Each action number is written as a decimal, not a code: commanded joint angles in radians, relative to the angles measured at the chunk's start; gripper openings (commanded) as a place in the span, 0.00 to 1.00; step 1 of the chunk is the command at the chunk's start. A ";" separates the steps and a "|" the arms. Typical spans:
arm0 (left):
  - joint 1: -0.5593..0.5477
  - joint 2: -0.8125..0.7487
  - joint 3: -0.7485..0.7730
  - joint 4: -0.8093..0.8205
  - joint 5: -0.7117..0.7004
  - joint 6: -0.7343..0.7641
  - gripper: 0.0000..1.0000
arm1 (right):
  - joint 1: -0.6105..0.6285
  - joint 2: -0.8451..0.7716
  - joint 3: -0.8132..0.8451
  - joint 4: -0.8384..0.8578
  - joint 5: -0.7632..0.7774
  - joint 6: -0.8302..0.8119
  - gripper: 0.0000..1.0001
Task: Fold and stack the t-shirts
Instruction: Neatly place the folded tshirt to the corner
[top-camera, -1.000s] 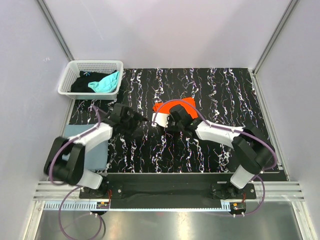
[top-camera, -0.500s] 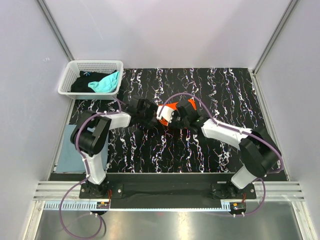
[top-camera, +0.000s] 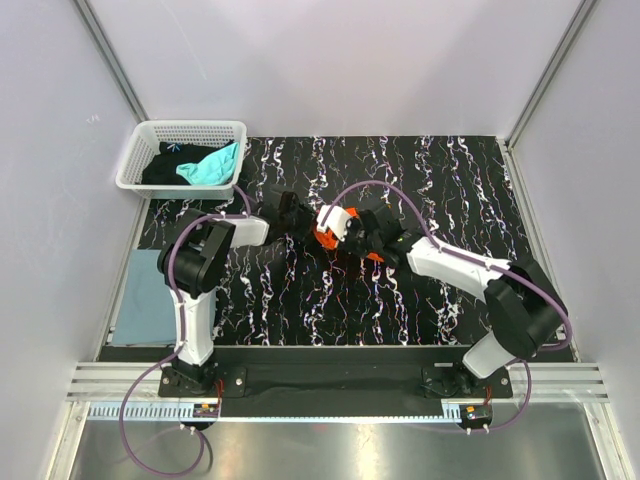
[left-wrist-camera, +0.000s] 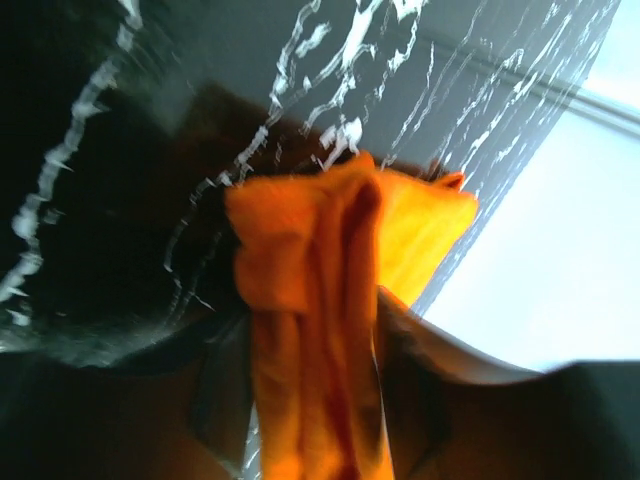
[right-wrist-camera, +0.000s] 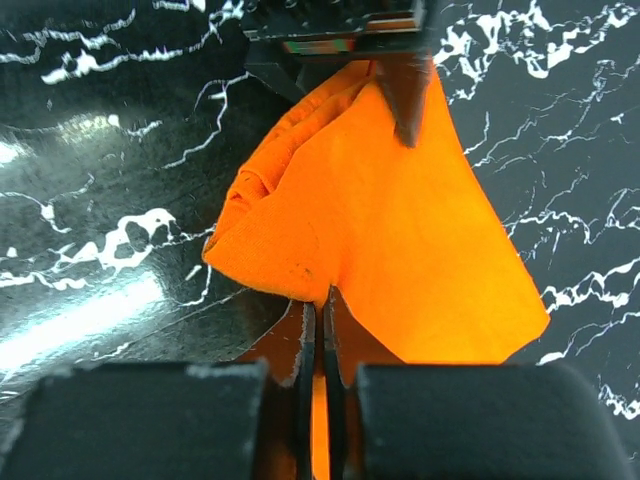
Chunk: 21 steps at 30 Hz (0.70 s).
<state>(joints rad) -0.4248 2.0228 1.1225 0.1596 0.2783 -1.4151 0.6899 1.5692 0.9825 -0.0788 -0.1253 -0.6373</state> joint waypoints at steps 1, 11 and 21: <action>0.021 -0.007 -0.004 0.070 -0.033 0.074 0.37 | -0.006 -0.096 0.010 0.016 -0.013 0.045 0.10; 0.032 -0.168 -0.062 -0.025 -0.063 0.270 0.00 | -0.006 -0.293 -0.048 -0.093 0.090 0.261 1.00; 0.055 -0.542 -0.130 -0.441 -0.349 0.472 0.00 | -0.007 -0.613 -0.148 -0.193 0.167 0.502 1.00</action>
<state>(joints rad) -0.3836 1.5852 0.9958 -0.1234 0.0868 -1.0359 0.6868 1.0264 0.8459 -0.2504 -0.0093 -0.2760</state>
